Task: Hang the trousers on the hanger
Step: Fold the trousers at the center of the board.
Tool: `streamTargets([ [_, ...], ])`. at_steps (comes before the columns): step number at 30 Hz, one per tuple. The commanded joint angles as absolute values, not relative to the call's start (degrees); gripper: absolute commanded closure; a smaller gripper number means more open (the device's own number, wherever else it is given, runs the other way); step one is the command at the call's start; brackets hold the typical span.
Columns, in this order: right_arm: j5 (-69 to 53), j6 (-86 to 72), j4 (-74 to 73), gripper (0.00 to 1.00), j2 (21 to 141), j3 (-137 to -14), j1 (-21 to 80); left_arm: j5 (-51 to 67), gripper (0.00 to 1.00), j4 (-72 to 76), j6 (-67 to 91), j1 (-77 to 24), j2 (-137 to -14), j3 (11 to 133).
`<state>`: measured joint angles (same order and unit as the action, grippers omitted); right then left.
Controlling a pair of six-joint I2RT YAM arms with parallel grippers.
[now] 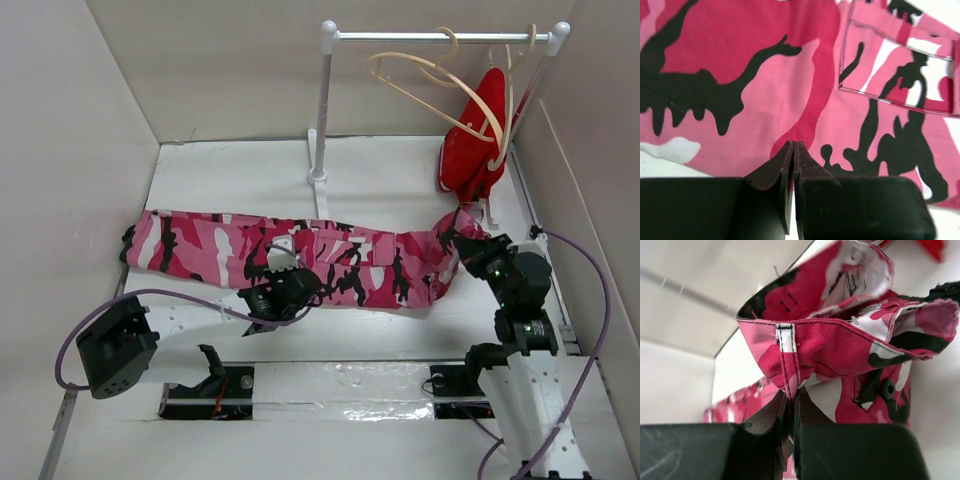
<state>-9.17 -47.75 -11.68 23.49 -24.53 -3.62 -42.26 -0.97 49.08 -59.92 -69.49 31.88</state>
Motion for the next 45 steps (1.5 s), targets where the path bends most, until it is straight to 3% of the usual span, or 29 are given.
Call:
streamTargets([
  [1,-9.7,-48.3,-14.0,1.0,26.8,-35.0,2.6,-42.3,1.0,1.8,52.7,-60.4,-71.1,30.0],
  [14,-4.6,-45.1,-14.4,1.0,42.1,-62.4,20.8,-41.5,1.0,4.7,56.4,-65.0,-78.8,31.4],
  [27,-5.3,-41.9,-21.1,1.0,45.4,-81.6,22.7,-38.0,1.0,10.7,53.1,-71.0,-97.1,45.4],
  [31,-6.3,-41.5,-21.4,1.0,46.7,-83.4,22.7,-30.6,1.0,18.3,49.1,-73.0,-105.0,54.5],
  [36,-6.9,-40.8,-22.3,1.0,48.9,-84.9,23.2,-32.9,1.0,12.0,46.6,-75.5,-108.4,65.8],
  [39,-6.8,-40.4,-21.5,1.0,50.8,-85.4,24.3,-35.2,0.82,9.2,45.6,-73.6,-100.9,62.9],
  [41,-7.0,-40.8,-20.1,1.0,51.7,-84.7,25.1,-37.7,0.64,8.4,45.9,-71.8,-90.4,56.8],
  [43,-6.4,-41.1,-18.0,1.0,53.7,-84.5,27.2,-38.0,0.54,7.9,45.3,-68.0,-78.5,50.6],
  [45,-5.2,-41.0,-17.0,1.0,56.8,-85.4,29.2,-37.4,0.53,5.8,44.0,-64.5,-70.6,48.2],
])
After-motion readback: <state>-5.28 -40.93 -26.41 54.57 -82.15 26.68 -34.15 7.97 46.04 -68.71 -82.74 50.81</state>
